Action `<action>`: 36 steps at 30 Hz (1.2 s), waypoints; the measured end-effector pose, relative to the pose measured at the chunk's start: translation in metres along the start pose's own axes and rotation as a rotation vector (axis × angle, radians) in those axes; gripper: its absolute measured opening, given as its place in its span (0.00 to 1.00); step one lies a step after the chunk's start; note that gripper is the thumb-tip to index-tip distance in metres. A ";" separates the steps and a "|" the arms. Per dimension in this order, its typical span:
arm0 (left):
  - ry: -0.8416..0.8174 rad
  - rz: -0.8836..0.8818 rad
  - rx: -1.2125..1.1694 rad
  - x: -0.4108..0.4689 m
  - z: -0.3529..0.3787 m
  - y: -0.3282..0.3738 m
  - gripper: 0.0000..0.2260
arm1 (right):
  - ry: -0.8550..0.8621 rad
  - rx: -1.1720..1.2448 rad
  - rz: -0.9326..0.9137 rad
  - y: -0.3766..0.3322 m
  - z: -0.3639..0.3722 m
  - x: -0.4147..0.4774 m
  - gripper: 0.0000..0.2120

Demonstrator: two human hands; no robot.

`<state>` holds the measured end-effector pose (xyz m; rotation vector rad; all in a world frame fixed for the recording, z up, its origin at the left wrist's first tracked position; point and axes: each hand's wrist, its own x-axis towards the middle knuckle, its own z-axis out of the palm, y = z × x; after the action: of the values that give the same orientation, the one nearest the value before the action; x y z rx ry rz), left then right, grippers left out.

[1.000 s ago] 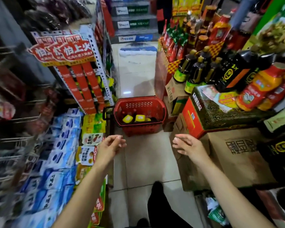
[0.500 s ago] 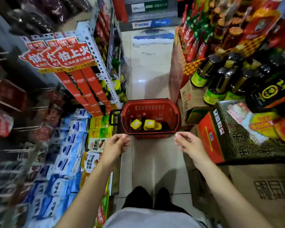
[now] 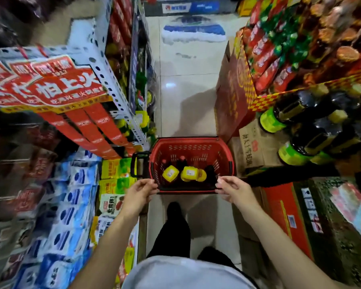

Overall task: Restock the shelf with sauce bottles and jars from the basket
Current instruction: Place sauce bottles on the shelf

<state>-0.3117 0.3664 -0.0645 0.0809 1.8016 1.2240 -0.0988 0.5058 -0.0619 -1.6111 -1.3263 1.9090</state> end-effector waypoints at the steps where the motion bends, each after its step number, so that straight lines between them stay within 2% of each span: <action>1: -0.004 -0.012 0.013 0.013 -0.002 0.004 0.05 | 0.010 -0.010 0.017 -0.003 0.004 0.012 0.05; 5: -0.026 -0.064 0.090 0.064 -0.002 0.014 0.05 | 0.034 -0.020 0.093 -0.008 0.018 0.057 0.02; 14: -0.051 -0.156 0.190 0.176 0.038 0.003 0.07 | -0.005 -0.062 0.209 0.015 0.029 0.152 0.05; 19: 0.045 -0.103 0.184 0.245 0.054 -0.035 0.07 | -0.043 -0.151 0.226 0.059 0.036 0.218 0.10; 24: 0.041 -0.133 0.228 0.329 0.065 -0.105 0.06 | -0.029 -0.182 0.235 0.121 0.050 0.302 0.15; 25: 0.045 -0.139 0.243 0.345 0.068 -0.120 0.07 | -0.030 -0.188 0.234 0.134 0.053 0.319 0.16; 29: 0.091 -0.137 0.278 0.398 0.085 -0.166 0.23 | -0.054 -0.213 0.253 0.182 0.072 0.377 0.21; 36: 0.128 -0.054 0.460 0.471 0.082 -0.229 0.30 | -0.076 -0.438 0.174 0.237 0.103 0.449 0.32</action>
<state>-0.4279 0.5485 -0.5486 0.2179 2.1550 0.7719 -0.2590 0.6636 -0.5284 -1.9266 -1.7864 1.8831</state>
